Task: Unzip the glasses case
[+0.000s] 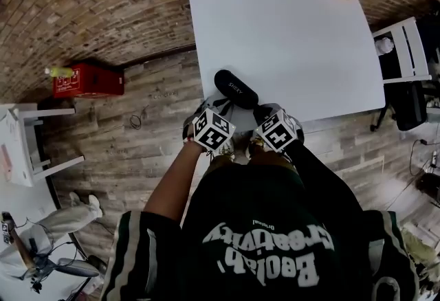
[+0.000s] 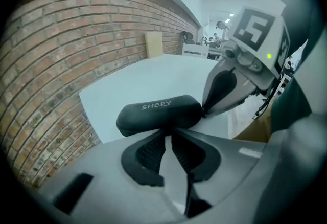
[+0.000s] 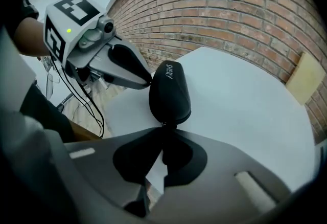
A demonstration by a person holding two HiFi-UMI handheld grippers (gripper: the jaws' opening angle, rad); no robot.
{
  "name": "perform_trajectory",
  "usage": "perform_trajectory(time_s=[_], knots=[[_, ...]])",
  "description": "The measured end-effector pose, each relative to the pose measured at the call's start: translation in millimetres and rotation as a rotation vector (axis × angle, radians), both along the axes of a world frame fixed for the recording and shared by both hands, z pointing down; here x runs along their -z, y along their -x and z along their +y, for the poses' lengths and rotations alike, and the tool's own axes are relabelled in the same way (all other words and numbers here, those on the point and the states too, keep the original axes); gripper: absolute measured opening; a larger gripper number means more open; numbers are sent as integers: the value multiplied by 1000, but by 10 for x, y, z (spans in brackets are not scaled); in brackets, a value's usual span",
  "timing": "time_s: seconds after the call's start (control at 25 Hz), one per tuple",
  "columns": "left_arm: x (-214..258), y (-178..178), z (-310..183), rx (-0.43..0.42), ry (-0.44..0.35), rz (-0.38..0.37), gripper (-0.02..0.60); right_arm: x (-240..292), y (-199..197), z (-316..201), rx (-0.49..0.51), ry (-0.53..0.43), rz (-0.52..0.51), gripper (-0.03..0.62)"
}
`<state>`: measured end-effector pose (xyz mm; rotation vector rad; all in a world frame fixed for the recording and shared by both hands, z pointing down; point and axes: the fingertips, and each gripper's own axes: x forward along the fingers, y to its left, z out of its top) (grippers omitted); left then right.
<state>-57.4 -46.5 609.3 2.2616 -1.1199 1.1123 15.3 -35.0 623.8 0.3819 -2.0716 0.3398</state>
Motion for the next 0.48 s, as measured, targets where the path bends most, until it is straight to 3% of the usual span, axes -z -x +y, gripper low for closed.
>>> perform_trajectory(time_s=[0.24, 0.48], knots=[[321, -79, -75, -3, -82, 59, 81, -44, 128, 165, 40, -1, 15, 14], [229, -181, -215, -55, -72, 10, 81, -83, 156, 182, 42, -18, 22, 14]])
